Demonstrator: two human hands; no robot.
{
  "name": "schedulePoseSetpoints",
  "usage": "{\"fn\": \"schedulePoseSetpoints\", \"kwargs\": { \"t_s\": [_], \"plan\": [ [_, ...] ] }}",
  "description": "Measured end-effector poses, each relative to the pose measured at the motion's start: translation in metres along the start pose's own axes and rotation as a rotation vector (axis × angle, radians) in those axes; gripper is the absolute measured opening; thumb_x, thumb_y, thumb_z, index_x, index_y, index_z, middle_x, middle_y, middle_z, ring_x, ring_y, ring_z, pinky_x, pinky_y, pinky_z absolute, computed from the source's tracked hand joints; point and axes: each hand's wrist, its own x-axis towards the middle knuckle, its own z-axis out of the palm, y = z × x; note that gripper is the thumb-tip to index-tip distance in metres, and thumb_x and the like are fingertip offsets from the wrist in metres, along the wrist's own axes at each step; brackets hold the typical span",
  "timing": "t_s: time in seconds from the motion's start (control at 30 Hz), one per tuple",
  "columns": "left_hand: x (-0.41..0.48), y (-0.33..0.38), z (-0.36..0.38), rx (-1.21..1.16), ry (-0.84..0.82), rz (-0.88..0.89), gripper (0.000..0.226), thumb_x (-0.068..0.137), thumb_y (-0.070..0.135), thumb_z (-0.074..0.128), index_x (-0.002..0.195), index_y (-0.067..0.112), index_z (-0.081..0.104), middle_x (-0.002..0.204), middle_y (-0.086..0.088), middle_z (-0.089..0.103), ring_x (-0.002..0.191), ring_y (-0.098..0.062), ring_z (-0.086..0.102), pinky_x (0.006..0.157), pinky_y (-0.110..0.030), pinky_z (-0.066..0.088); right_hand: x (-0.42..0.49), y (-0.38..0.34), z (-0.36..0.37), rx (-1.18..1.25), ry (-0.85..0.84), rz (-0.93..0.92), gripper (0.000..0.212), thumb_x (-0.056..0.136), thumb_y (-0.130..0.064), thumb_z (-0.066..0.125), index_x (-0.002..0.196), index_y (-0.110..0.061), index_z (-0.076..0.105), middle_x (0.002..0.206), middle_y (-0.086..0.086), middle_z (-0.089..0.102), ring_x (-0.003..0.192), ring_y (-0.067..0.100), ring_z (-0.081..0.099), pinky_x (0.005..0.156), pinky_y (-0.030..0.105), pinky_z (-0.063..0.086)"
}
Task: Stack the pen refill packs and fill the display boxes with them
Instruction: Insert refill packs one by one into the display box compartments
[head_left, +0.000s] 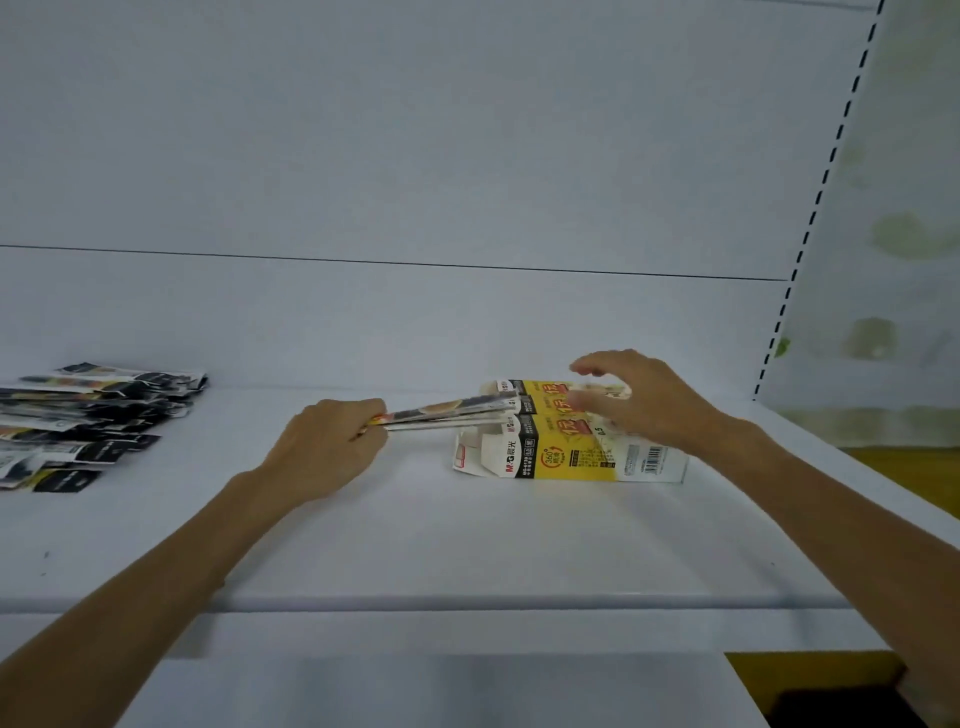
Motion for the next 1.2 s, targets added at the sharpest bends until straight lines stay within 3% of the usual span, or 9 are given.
{"fn": "schedulePoseSetpoints", "kwargs": {
  "t_s": [0.07,0.13,0.23,0.33,0.43,0.53,0.63,0.8,1.2],
  "plan": [
    [-0.007,-0.009,0.000,0.005,-0.003,-0.065,0.040,0.064,0.053,0.032,0.071,0.018,0.050,0.063,0.001,0.055,0.068,-0.026,0.054,0.059,-0.031,0.036,-0.013,0.020,0.011,-0.154,-0.089,0.013,0.069,0.076,-0.070,0.050,0.132,-0.029,0.048,0.128,-0.017,0.044,0.121,0.003,0.036,0.104,0.029,0.026],
    [-0.015,-0.013,-0.002,-0.006,0.013,-0.109,0.060,0.058,0.070,0.023,0.069,0.018,0.051,0.062,0.001,0.056,0.065,-0.022,0.054,0.059,-0.030,0.036,-0.023,0.033,0.024,-0.283,-0.066,-0.076,0.078,0.074,-0.077,0.039,0.136,-0.030,0.044,0.142,-0.011,0.042,0.131,0.008,0.033,0.104,0.020,0.019],
    [-0.028,-0.009,-0.007,-0.104,0.059,-0.151,0.068,0.061,0.075,0.016,0.066,0.016,0.049,0.055,0.002,0.050,0.058,-0.018,0.049,0.057,-0.031,0.033,-0.031,0.036,0.028,-0.205,0.012,-0.170,0.058,0.081,-0.051,0.062,0.133,-0.029,0.049,0.135,-0.010,0.050,0.127,0.009,0.041,0.095,0.008,0.020],
    [-0.038,0.001,-0.009,-0.140,0.062,-0.118,0.065,0.069,0.067,0.022,0.072,0.010,0.052,0.053,0.003,0.046,0.056,-0.015,0.045,0.058,-0.030,0.031,-0.037,0.032,0.020,-0.044,-0.025,-0.171,0.055,0.071,-0.052,0.065,0.122,-0.041,0.051,0.119,-0.020,0.053,0.112,0.002,0.047,0.088,0.006,0.031],
    [-0.042,0.009,-0.010,-0.185,0.073,-0.087,0.065,0.070,0.066,0.025,0.075,0.007,0.053,0.054,0.002,0.046,0.055,-0.012,0.044,0.058,-0.028,0.031,-0.039,0.031,0.017,0.025,-0.083,-0.134,0.054,0.062,-0.062,0.059,0.113,-0.056,0.044,0.119,-0.023,0.051,0.112,0.004,0.048,0.094,0.025,0.041],
    [-0.045,0.009,-0.008,-0.219,0.034,-0.111,0.048,0.085,0.055,0.038,0.075,0.011,0.053,0.054,0.003,0.046,0.055,-0.012,0.044,0.057,-0.028,0.031,-0.037,0.033,0.017,0.035,-0.130,-0.108,0.058,0.061,-0.071,0.056,0.116,-0.056,0.045,0.123,-0.022,0.051,0.115,0.004,0.047,0.097,0.029,0.041],
    [-0.050,0.001,-0.005,-0.118,-0.060,-0.078,0.042,0.081,0.057,0.028,0.075,0.020,0.049,0.062,0.003,0.053,0.066,-0.016,0.051,0.065,-0.033,0.039,-0.034,0.035,0.018,0.047,-0.150,-0.096,0.067,0.054,-0.086,0.049,0.115,-0.059,0.045,0.123,-0.024,0.051,0.114,0.004,0.047,0.097,0.029,0.042],
    [-0.052,-0.008,-0.008,-0.063,-0.091,-0.031,0.032,0.081,0.054,0.025,0.071,0.033,0.046,0.069,0.016,0.055,0.066,-0.012,0.050,0.065,-0.029,0.038,-0.035,0.033,0.018,0.078,-0.148,-0.071,0.055,0.058,-0.065,0.059,0.112,-0.058,0.046,0.123,-0.020,0.053,0.113,0.006,0.049,0.096,0.030,0.043],
    [-0.053,0.000,-0.006,0.023,-0.050,0.039,0.040,0.080,0.055,0.026,0.070,0.021,0.045,0.063,0.004,0.053,0.066,-0.016,0.051,0.061,-0.027,0.036,-0.039,0.030,0.019,0.056,-0.115,-0.037,0.058,0.061,-0.060,0.060,0.117,-0.051,0.047,0.120,-0.022,0.050,0.108,0.004,0.048,0.087,0.022,0.041]
  ]
}}
